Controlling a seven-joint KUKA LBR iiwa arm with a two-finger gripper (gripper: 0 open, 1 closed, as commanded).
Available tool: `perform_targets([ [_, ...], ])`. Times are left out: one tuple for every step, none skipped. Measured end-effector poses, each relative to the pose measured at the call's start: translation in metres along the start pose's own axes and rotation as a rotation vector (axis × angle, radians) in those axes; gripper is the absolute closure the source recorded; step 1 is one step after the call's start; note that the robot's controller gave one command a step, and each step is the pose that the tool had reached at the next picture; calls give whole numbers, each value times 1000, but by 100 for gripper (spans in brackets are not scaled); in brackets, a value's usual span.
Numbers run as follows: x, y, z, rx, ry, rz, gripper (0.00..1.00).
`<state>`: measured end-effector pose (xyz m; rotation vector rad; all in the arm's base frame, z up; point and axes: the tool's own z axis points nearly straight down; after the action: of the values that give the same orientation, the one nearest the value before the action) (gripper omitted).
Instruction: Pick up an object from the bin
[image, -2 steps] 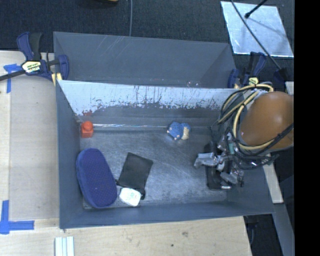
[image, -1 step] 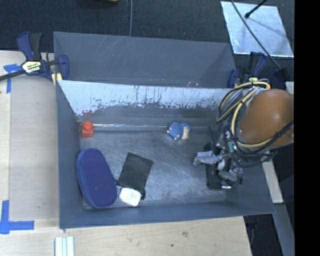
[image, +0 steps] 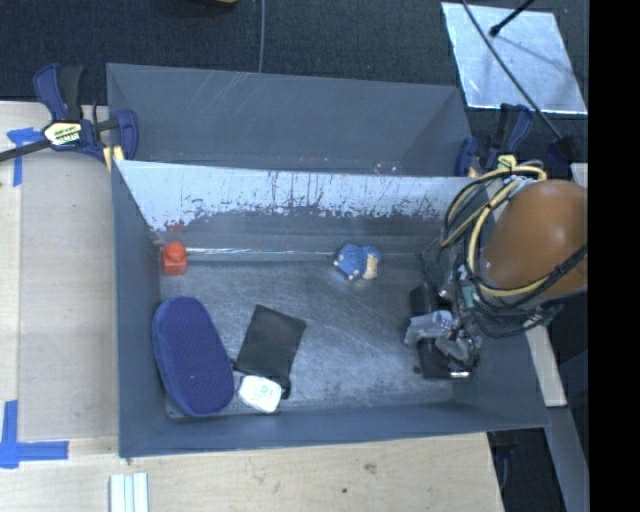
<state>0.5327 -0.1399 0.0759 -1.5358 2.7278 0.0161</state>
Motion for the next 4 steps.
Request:
perform_targets([
  [-10,2,0,3,-20,1,0],
  [0,0,0,0,1,0,100],
  [-18,25,-107,13,9,57,100],
  [-16,26,-102,5,13,61,0],
])
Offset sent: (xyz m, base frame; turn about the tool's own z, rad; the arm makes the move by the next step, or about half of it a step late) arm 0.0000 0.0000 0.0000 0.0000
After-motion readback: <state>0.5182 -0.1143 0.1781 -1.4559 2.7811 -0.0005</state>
